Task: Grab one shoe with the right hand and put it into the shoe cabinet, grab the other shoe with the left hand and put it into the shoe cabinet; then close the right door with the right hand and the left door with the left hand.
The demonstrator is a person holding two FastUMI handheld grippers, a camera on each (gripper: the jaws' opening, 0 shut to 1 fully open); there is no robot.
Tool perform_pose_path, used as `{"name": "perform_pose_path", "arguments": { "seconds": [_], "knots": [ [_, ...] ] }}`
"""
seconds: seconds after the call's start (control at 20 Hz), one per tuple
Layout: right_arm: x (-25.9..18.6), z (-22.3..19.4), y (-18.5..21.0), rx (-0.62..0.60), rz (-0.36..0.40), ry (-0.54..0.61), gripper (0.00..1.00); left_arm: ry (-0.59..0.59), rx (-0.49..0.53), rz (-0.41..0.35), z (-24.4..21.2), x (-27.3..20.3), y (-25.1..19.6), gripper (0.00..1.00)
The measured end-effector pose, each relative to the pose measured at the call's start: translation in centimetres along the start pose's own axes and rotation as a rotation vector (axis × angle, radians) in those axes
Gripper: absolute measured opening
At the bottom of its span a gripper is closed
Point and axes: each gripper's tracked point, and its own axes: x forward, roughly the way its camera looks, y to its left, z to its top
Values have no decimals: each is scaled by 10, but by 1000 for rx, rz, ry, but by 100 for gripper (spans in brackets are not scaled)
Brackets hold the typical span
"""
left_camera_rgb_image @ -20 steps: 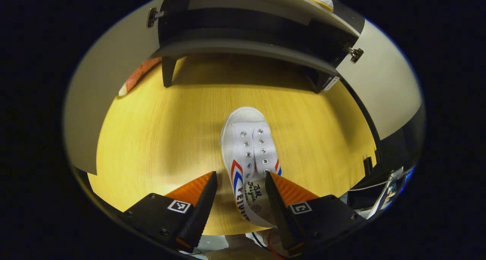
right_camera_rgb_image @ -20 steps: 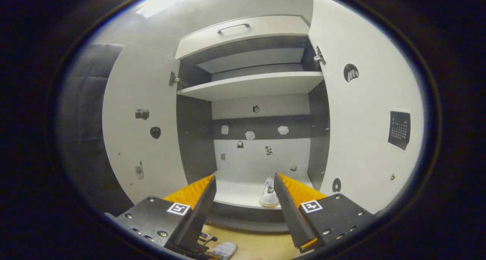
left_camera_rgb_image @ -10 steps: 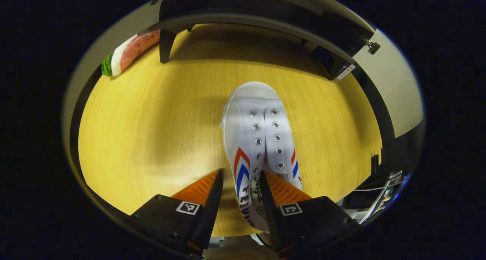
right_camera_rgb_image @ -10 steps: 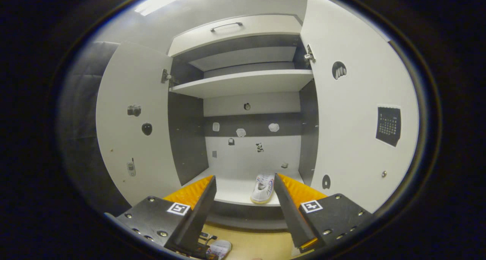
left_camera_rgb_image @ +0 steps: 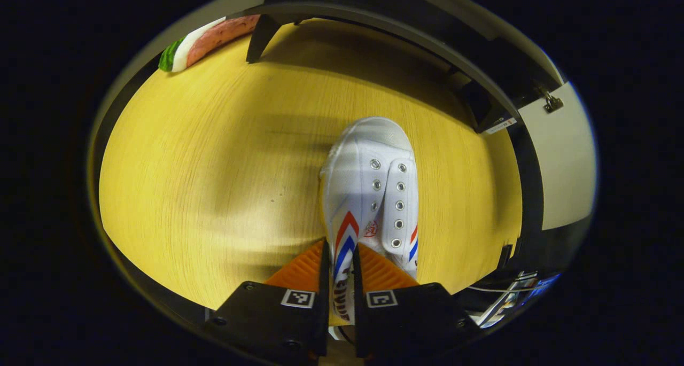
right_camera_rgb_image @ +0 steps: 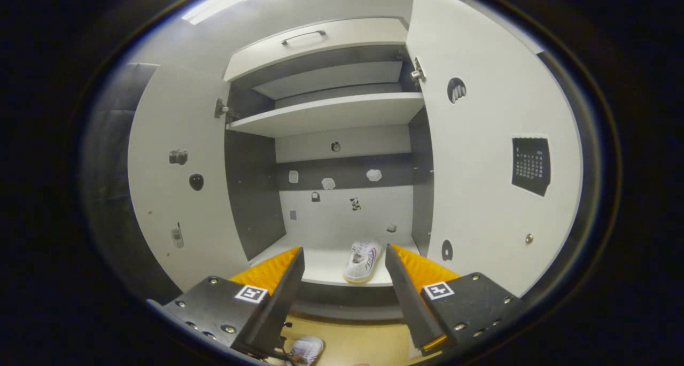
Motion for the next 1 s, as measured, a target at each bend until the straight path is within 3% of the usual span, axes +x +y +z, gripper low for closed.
{"name": "perform_pose_path", "arguments": {
  "seconds": [0.2,0.3,0.45,0.75,0.95,1.0],
  "knots": [
    [1,0,0,3,4,-2,90,-41,46,-1,9,-13,5,2],
    [1,-2,2,6,9,4,90,-72,79,1,19,-19,5,2],
    [2,-8,7,16,21,15,90,-151,52,-74,45,-40,-1,2],
    [1,-9,16,25,38,9,90,-411,152,-131,89,-103,5,1],
    [0,-7,17,34,37,1,87,-558,209,-183,98,-112,4,1],
    [-1,-7,16,35,32,0,90,-591,219,-201,100,-111,4,1]
  ]
}}
